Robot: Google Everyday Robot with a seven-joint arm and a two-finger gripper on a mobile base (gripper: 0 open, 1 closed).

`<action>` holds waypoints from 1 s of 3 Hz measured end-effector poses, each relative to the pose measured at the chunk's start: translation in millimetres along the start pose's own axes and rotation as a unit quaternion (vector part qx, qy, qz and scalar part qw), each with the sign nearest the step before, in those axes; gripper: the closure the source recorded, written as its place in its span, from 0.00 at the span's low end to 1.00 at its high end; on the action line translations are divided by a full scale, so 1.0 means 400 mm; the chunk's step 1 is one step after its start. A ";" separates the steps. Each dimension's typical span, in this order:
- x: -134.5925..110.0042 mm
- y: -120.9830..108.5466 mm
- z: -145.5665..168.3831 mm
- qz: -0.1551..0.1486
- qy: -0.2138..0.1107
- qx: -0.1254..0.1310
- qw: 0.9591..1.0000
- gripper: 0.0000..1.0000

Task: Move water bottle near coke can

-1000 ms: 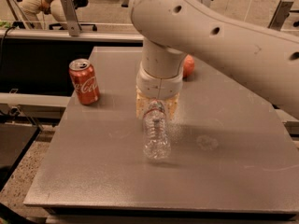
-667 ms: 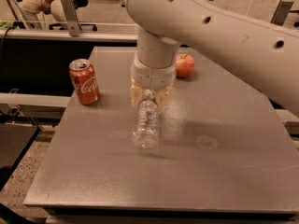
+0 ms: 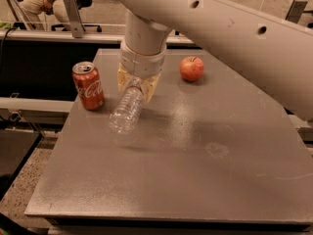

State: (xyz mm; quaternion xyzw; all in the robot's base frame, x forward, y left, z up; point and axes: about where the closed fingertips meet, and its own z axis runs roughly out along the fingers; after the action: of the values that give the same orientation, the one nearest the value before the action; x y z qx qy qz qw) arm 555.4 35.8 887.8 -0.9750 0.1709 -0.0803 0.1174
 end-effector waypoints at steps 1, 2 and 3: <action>0.025 -0.082 0.014 0.054 0.015 0.023 0.998 1.00; 0.041 -0.111 0.031 0.077 0.023 0.028 0.996 1.00; 0.068 -0.116 0.065 0.092 0.037 0.025 0.995 0.80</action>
Offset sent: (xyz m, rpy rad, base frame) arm 0.0450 0.0483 -0.0007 0.0848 -0.0427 -0.2124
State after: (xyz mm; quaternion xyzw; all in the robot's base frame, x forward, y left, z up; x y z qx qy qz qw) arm 600.3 74.0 877.8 -0.9482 0.2621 -0.1090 0.1424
